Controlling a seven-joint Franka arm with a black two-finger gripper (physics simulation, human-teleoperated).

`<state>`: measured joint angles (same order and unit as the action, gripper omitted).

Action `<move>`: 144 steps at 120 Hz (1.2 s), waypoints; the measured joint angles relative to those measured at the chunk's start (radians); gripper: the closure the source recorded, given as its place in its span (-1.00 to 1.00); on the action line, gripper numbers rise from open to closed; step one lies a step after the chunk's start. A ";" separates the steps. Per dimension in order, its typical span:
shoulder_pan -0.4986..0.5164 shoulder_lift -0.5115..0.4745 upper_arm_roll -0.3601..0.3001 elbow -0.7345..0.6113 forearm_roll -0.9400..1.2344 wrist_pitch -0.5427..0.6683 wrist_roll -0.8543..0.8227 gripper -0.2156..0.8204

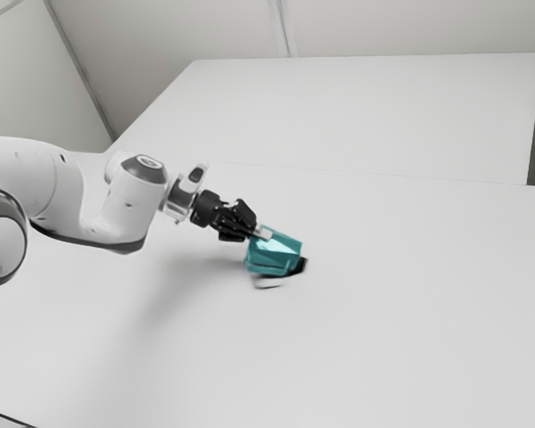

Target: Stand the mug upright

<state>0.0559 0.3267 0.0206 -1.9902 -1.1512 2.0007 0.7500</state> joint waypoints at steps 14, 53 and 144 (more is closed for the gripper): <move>0.004 -0.035 0.004 -0.001 0.007 -0.022 0.004 0.89; -0.006 -0.159 0.005 0.116 0.448 -0.046 -0.070 0.91; -0.074 -0.088 -0.023 0.174 1.192 0.045 -0.533 0.92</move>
<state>-0.0181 0.2385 -0.0022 -1.8164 0.0412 2.0452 0.2175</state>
